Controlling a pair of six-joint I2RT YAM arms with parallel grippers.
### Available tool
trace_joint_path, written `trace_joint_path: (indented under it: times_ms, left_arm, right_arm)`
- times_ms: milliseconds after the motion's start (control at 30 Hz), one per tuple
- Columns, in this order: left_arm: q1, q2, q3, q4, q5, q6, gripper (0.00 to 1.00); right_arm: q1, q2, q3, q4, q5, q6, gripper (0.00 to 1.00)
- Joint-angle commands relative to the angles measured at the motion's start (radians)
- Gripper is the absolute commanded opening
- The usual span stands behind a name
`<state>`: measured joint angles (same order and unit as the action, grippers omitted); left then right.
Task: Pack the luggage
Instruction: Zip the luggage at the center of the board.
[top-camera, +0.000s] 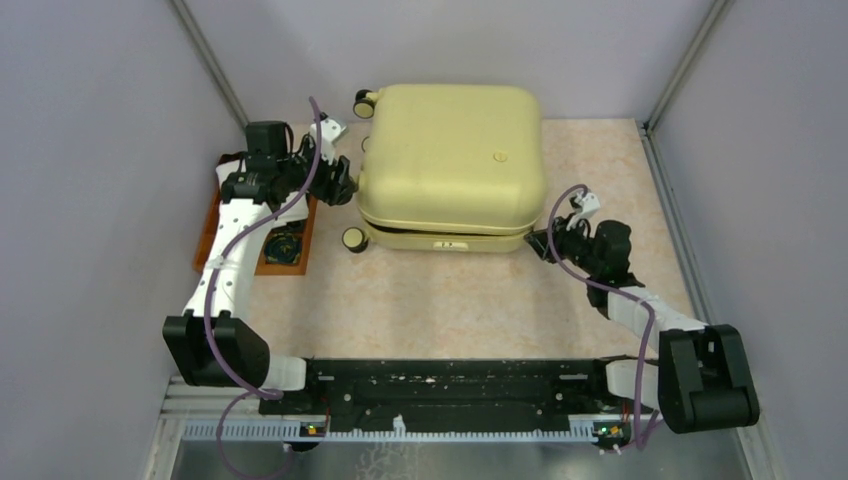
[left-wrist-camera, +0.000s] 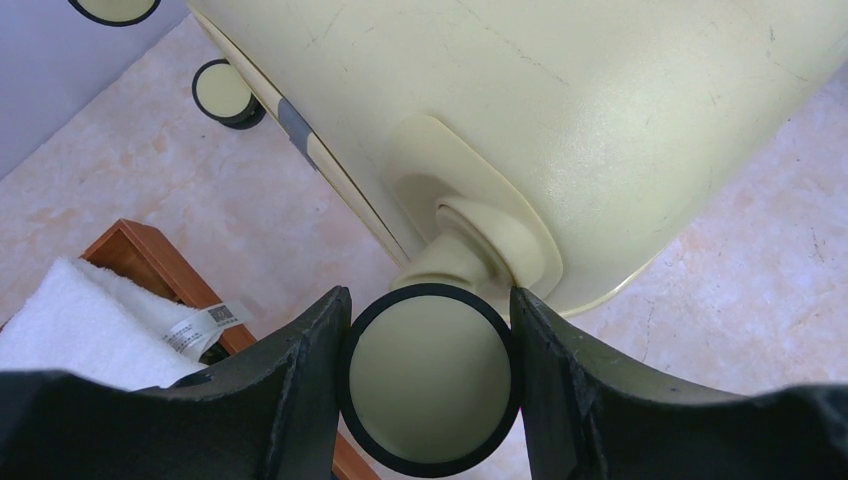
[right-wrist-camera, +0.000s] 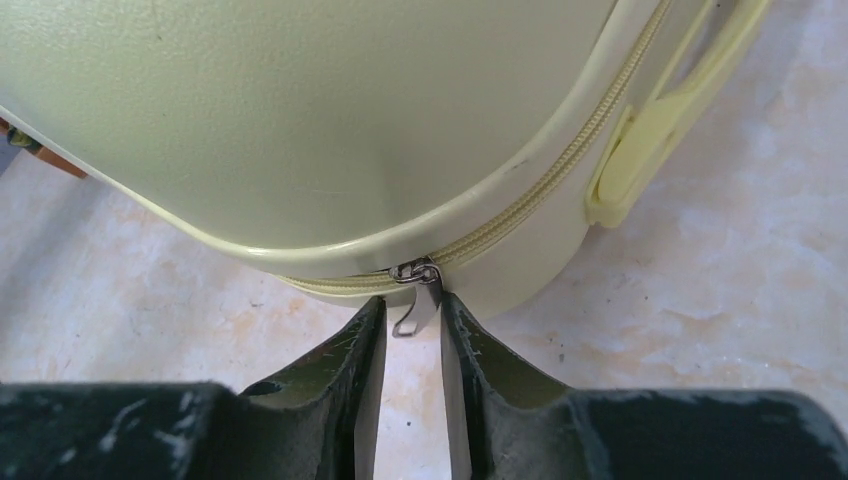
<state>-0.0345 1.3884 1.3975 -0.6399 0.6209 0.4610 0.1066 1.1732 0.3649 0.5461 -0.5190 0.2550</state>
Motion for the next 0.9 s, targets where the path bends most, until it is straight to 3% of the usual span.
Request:
trace_joint_path:
  times_ms: [0, 300, 433, 600, 733, 800, 867]
  left_arm:
    - [-0.002, -0.075, 0.029, 0.131, 0.047, -0.012, 0.00]
    - [-0.001, -0.076, 0.031, 0.125, 0.042, 0.001, 0.00]
    - [-0.001, -0.077, 0.029, 0.123, 0.040, 0.003, 0.00]
    - [-0.001, -0.077, 0.029, 0.126, 0.039, 0.004, 0.00]
    - [-0.001, -0.077, 0.028, 0.126, 0.039, 0.006, 0.00]
    - [-0.001, -0.078, 0.027, 0.126, 0.040, 0.007, 0.00]
    - [-0.001, -0.079, 0.026, 0.127, 0.039, 0.009, 0.00]
  right_arm:
    - [0.027, 0.022, 0.092, 0.100, -0.067, -0.017, 0.24]
    - [0.027, 0.027, 0.087, 0.101, -0.026, -0.032, 0.05]
    - [0.030, 0.044, 0.092, 0.146, -0.057, 0.033, 0.19]
    - [0.047, 0.051, 0.105, 0.144, -0.058, 0.089, 0.28]
    - [0.073, 0.047, 0.135, 0.019, 0.042, 0.079, 0.32]
    - [0.081, 0.048, 0.146, -0.011, 0.099, 0.090, 0.45]
    - [0.084, 0.047, 0.142, -0.003, 0.112, 0.101, 0.44]
